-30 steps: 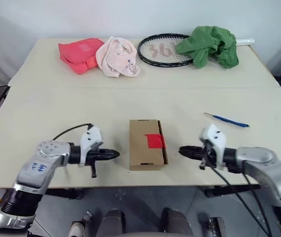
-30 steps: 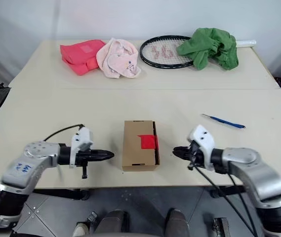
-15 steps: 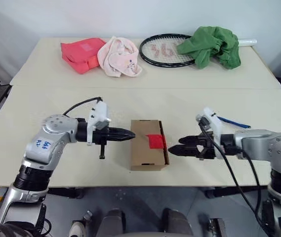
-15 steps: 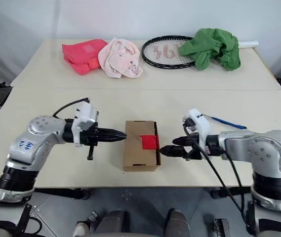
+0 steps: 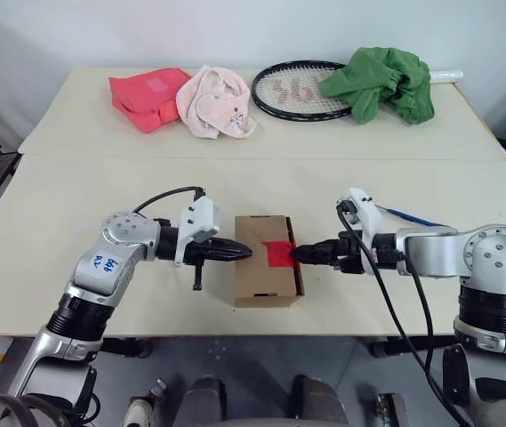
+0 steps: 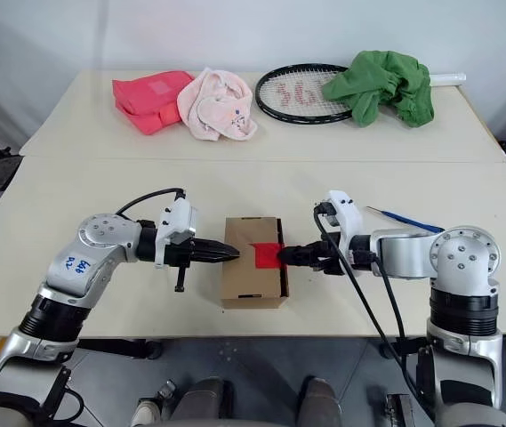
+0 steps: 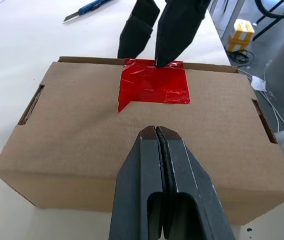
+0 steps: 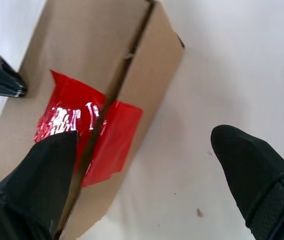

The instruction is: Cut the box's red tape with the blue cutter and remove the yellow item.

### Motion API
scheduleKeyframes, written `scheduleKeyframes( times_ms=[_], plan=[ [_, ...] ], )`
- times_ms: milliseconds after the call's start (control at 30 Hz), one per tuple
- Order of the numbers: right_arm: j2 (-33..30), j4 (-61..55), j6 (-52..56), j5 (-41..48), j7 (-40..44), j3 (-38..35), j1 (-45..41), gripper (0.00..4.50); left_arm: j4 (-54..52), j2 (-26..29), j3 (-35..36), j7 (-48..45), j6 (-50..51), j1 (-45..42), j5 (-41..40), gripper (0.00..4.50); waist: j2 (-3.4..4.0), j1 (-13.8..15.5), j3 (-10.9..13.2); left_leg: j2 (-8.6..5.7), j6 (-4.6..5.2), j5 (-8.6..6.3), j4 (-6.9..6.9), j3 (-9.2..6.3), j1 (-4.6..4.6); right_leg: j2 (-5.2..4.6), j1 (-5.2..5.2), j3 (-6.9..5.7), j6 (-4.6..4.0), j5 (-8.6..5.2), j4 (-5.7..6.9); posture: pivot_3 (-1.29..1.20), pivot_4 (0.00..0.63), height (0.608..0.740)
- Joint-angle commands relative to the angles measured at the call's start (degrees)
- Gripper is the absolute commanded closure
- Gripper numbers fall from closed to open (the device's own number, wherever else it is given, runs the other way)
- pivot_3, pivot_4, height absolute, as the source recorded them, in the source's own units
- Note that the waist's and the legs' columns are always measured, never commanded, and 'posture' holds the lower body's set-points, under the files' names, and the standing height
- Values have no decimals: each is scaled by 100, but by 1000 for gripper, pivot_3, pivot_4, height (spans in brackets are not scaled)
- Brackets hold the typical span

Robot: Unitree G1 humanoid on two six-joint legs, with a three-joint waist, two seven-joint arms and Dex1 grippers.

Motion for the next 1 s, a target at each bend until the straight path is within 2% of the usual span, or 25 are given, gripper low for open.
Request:
scheduleKeyframes(
  times_ms=[33,333,667,833,1000],
  plan=[
    [-119,11,29,180,-95,-213,37,20,-191,19,-42,15,-10,35,55,4500,0,3,0,0,0,0,0,0,0,0,0,0,0,0,-1,0,150,740],
    [-339,10,28,-75,66,-227,231,20,-189,-41,-130,28,17,8,138,4500,0,12,0,0,1,-1,0,0,0,0,0,0,0,0,-1,0,150,740],
    [-295,-249,29,-78,-60,371,136,20,13,-357,-285,275,-43,-199,332,4500,0,10,0,0,2,-1,2,0,0,0,2,0,0,0,-1,0,150,740],
    [-439,-249,29,-191,-76,561,85,20,65,-400,-354,307,33,-202,423,4500,0,3,-1,0,1,-1,0,0,1,0,1,0,0,0,0,0,150,740],
    [-845,-344,29,-541,74,696,64,20,71,-276,-431,247,166,-78,487,4500,-1,26,-2,0,2,-1,1,0,1,-1,2,0,0,0,-1,0,150,740]
  ],
)
